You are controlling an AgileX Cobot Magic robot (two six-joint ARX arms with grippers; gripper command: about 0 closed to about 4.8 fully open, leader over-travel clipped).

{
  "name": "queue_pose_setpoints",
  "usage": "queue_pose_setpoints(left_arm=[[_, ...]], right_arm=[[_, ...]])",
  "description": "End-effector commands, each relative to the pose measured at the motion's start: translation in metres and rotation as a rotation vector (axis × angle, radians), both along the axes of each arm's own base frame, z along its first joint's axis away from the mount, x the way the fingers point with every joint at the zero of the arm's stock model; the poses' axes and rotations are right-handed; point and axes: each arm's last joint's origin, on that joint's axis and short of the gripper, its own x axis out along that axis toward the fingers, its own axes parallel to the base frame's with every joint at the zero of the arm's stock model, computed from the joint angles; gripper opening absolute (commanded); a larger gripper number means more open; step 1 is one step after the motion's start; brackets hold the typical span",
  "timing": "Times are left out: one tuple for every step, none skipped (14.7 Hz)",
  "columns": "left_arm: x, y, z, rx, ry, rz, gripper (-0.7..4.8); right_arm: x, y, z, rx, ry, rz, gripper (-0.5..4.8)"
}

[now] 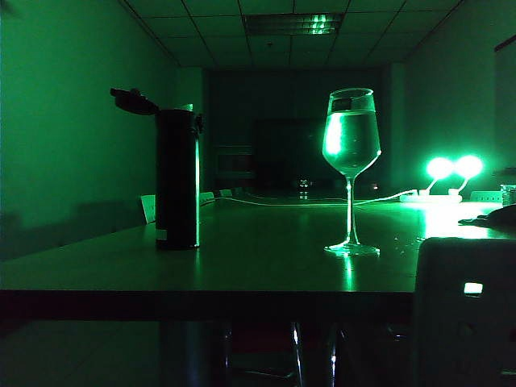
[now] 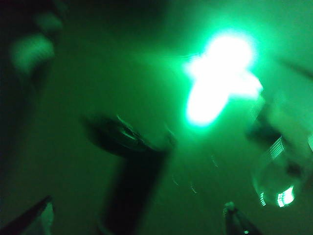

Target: Pick up the black thermos cup, pour some water from it into the stemmed glass, and then put the thermos cup back on the table.

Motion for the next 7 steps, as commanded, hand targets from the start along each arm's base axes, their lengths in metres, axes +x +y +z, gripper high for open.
queue_pose_setpoints(left_arm=[[0.032, -0.035, -0.022, 0.108, -0.008, 0.014, 4.79], [0.043, -0.042, -0.032, 0.112, 0.003, 0.019, 4.79], [0.054, -0.046, -0.043, 0.119, 0.013, 0.005, 4.79], [0.065, -0.050, -0.054, 0.122, 0.024, -0.002, 4.79], [0.076, -0.053, -0.066, 0.127, 0.026, 0.024, 4.79], [0.086, -0.055, -0.076, 0.126, 0.018, 0.046, 4.79], [0.094, -0.058, -0.088, 0.134, 0.019, 0.042, 4.79]], right_arm=[[0.035, 0.013, -0.015, -0.004, 0.072, 0.052, 4.79], [0.052, 0.024, -0.026, -0.026, 0.108, 0.097, 4.79], [0.068, 0.036, -0.035, -0.036, 0.124, 0.138, 4.79], [0.080, 0.044, -0.043, -0.046, 0.130, 0.147, 4.79], [0.090, 0.048, -0.049, -0.043, 0.125, 0.159, 4.79], [0.097, 0.055, -0.053, -0.042, 0.108, 0.180, 4.79], [0.103, 0.058, -0.057, -0.041, 0.094, 0.185, 4.79]])
